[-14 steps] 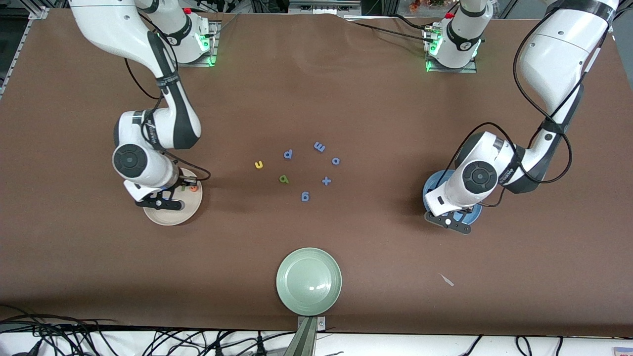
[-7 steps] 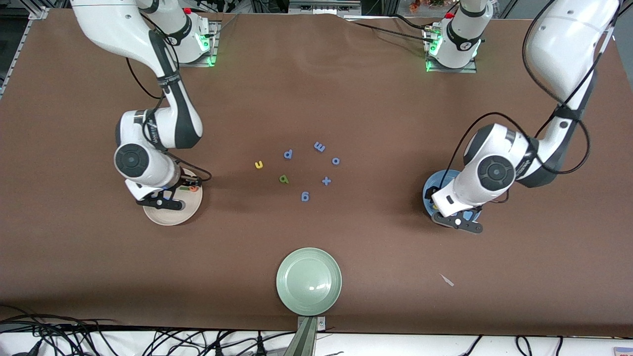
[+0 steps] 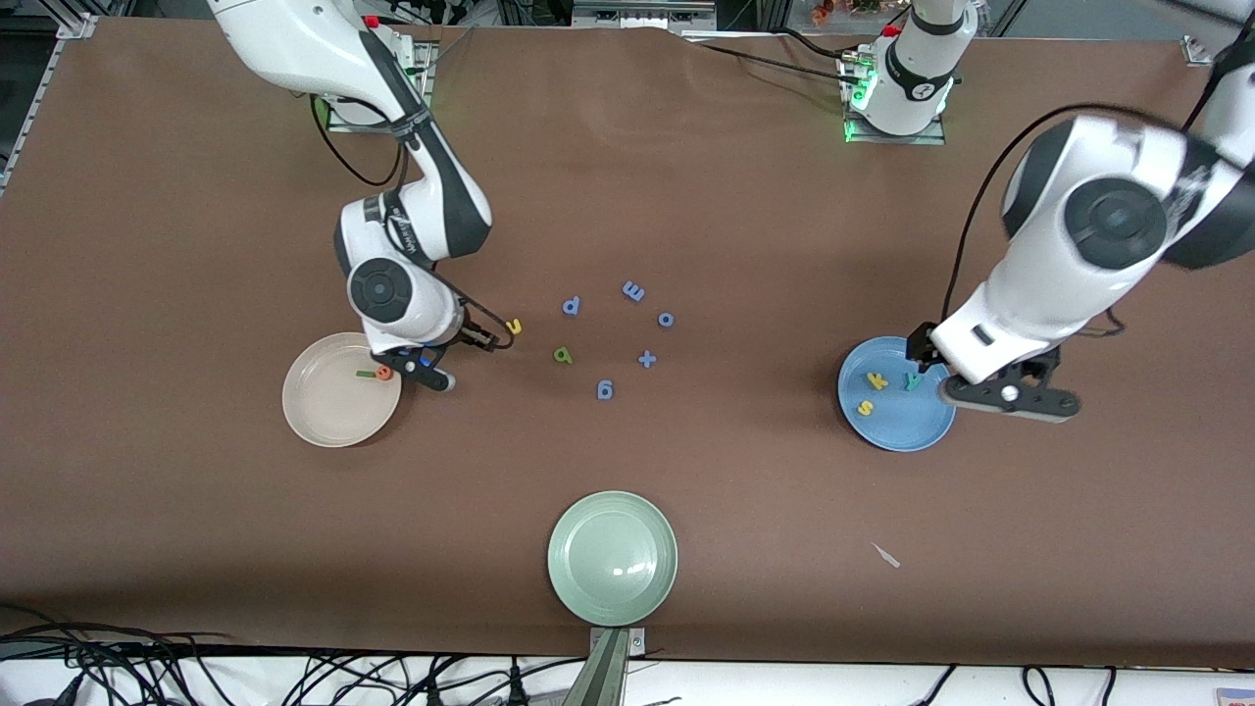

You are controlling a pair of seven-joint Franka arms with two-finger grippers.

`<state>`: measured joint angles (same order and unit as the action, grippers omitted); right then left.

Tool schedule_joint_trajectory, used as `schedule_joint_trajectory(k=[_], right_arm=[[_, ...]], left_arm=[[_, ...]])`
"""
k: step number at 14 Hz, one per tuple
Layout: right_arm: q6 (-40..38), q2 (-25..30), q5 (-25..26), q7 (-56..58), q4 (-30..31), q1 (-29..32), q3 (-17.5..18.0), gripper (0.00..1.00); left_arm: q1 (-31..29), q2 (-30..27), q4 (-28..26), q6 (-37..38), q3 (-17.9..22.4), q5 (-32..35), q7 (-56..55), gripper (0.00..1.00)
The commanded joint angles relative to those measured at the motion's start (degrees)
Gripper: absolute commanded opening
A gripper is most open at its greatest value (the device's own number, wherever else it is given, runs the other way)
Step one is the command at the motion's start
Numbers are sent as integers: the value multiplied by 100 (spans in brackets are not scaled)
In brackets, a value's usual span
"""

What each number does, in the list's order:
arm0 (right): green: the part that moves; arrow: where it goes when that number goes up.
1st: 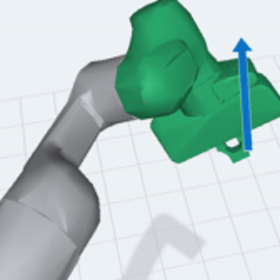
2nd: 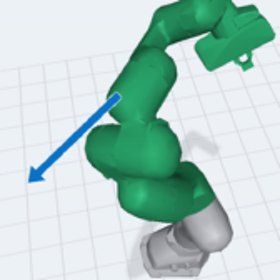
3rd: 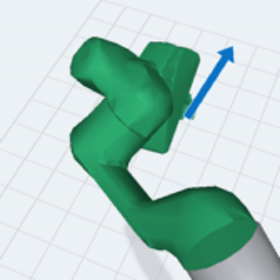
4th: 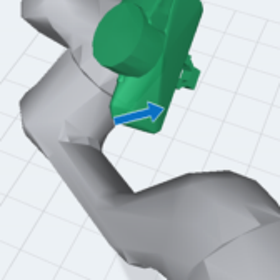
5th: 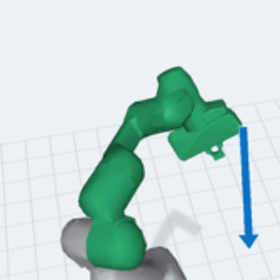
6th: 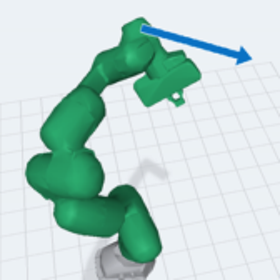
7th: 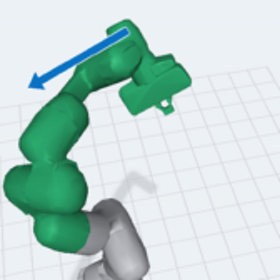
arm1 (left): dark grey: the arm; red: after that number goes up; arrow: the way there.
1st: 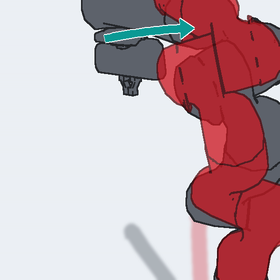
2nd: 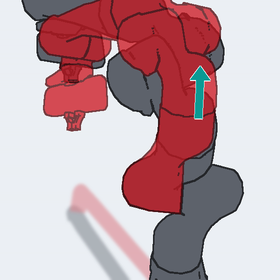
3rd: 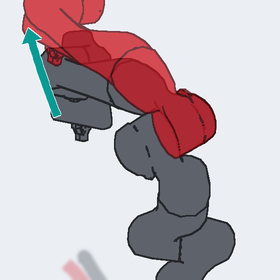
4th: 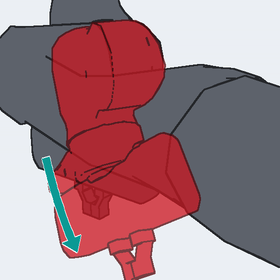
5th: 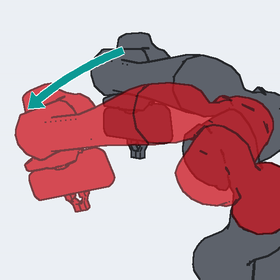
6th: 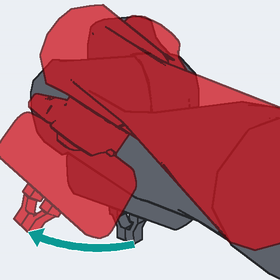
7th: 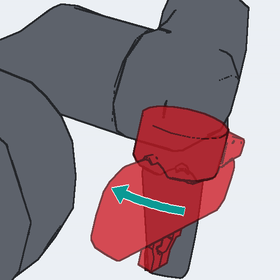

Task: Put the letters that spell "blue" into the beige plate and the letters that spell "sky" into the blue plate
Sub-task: 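Return the left arm to rest while the right gripper reaches yellow u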

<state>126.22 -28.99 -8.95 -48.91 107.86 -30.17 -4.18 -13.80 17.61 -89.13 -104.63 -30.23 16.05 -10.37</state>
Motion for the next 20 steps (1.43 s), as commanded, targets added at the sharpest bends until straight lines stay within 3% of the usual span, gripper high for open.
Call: schedule_joint_trajectory(k=[1, 5, 7, 11, 13, 15, 17, 18, 20], right_arm=[[261, -54, -116, -819, 42, 29, 216, 69], [586, -221, -116, -1269, 103, -199, 234, 75], [754, -291, -116, -1288, 182, -252, 234, 75], [833, -300, -116, -1323, 402, -270, 234, 75], [956, -300, -116, -1332, 473, -296, 234, 73], [974, -309, -116, -1332, 473, -331, 234, 71], [992, -309, -116, -1332, 473, -340, 234, 60], [1001, -309, -116, -1332, 473, -340, 234, 53], [1105, -361, -116, -1332, 473, -340, 234, 50]], left_arm=[[122, -686, -17, 162, 655, -847, 71, 100], [1157, -1293, -244, 346, 2140, -1385, 438, 100], [1406, -1715, -561, 372, 2547, -1403, 528, 100], [1486, -2384, -1168, 487, 2662, -1682, 537, 100], [1390, -2201, -1020, 539, 2688, -2070, 554, 100], [1398, -1912, -504, 1186, 2724, -2010, 589, 100], [1302, -1560, 43, 1734, 2741, -1992, 598, 100], [1301, -1559, 44, 1735, 2741, -1975, 607, 100], [1301, -1576, 36, 1744, 2706, -1686, 720, 100]])
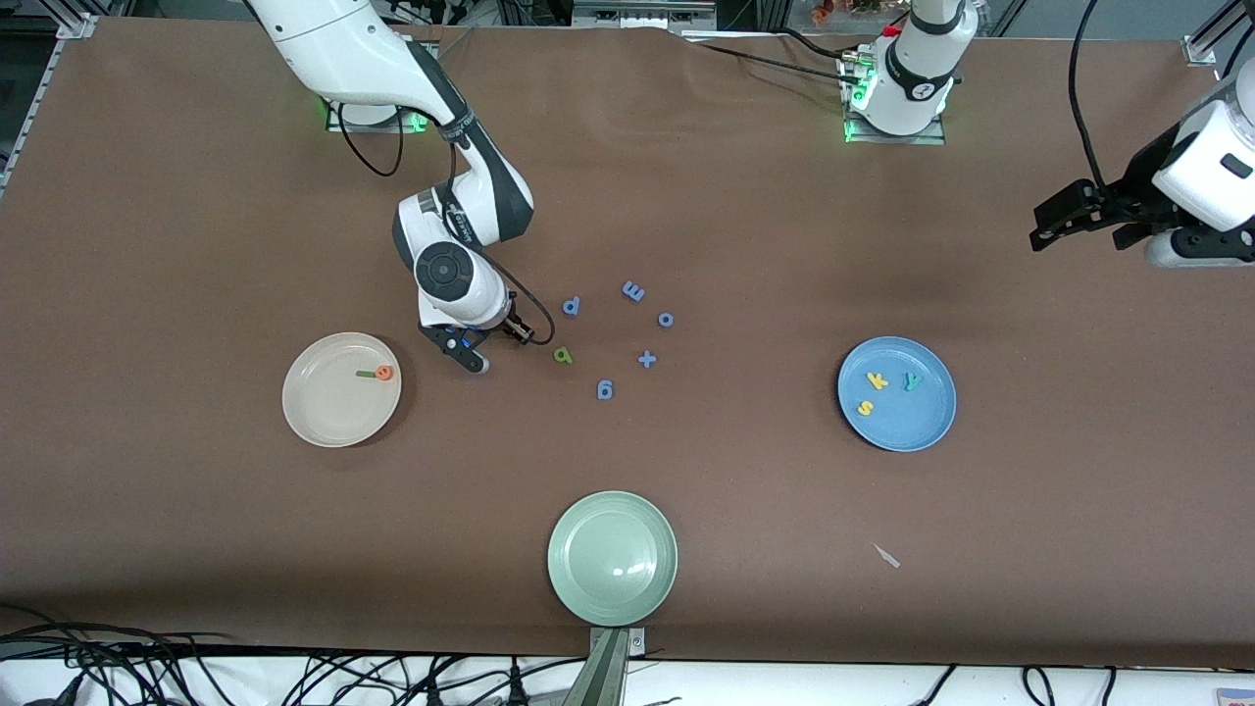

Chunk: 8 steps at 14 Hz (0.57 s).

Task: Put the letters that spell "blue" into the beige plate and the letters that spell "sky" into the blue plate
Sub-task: 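Grasp the yellow u with the right gripper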

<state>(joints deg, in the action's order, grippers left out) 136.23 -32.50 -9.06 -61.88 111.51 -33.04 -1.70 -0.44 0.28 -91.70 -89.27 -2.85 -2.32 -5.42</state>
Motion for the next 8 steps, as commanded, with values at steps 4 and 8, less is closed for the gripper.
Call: schedule_joint_trajectory(k=[4, 8], right_arm=[[150, -29, -96, -35, 108, -62, -15, 49], [176, -29, -61, -8, 108, -80, -15, 37]], left_arm=[[-9, 104, 154, -124, -40, 284, 330, 100], [26, -28, -23, -197, -40, 381, 339, 100]])
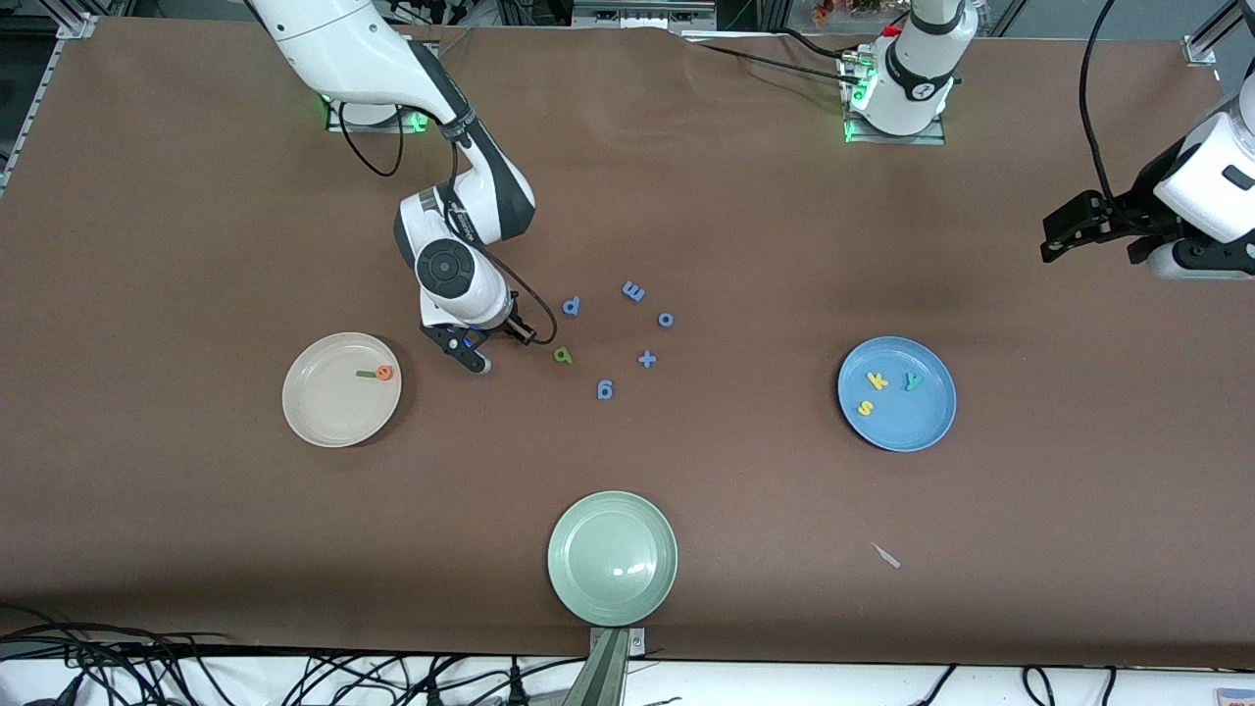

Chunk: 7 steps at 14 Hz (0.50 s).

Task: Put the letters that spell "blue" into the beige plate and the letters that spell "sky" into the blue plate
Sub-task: 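Grasp the yellow u with the right gripper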

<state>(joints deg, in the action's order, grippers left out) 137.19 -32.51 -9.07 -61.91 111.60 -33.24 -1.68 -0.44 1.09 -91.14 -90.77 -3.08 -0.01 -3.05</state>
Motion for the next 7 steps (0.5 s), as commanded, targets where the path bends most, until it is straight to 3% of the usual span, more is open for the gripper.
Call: schedule_joint_trajectory(k=[1, 5, 7], right_arm=[[80, -28, -60, 29, 90, -60, -16, 33], [27, 25, -52, 309, 37, -34, -60, 14], [-322, 139, -51, 705, -59, -16, -261, 14]], left_arm=[[35, -101, -44, -29, -26, 159, 94, 100], [35, -65, 18, 42, -43, 150, 103, 100], [44, -65, 18, 50, -43, 150, 103, 100]])
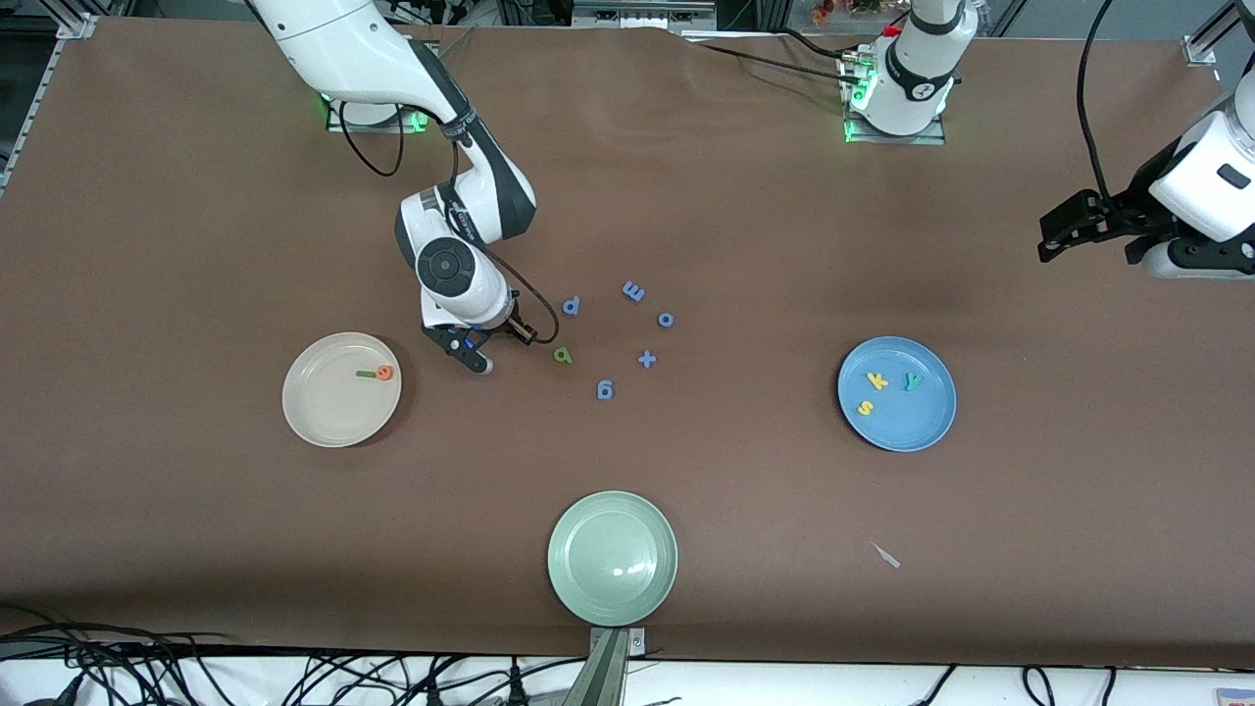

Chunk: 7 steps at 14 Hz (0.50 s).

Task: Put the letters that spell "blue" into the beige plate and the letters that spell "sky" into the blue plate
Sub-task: 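Grasp the yellow u with the right gripper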

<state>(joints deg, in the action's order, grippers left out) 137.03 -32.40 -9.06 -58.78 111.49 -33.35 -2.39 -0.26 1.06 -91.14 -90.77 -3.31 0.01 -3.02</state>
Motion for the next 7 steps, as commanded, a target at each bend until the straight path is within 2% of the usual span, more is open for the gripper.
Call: schedule_joint_trajectory(k=[1, 4, 7], right_arm=[[-613, 154, -53, 628, -214, 4, -314, 14], [-1370, 146, 9, 1927, -637, 30, -849, 14], [-1389, 146, 18, 3149, -699, 30, -1385, 14]], left_arm=[[26, -62, 17, 42, -21, 149, 99, 100], [35, -53, 43, 50, -21, 149, 99, 100], [35, -62, 43, 50, -91, 149, 91, 100]])
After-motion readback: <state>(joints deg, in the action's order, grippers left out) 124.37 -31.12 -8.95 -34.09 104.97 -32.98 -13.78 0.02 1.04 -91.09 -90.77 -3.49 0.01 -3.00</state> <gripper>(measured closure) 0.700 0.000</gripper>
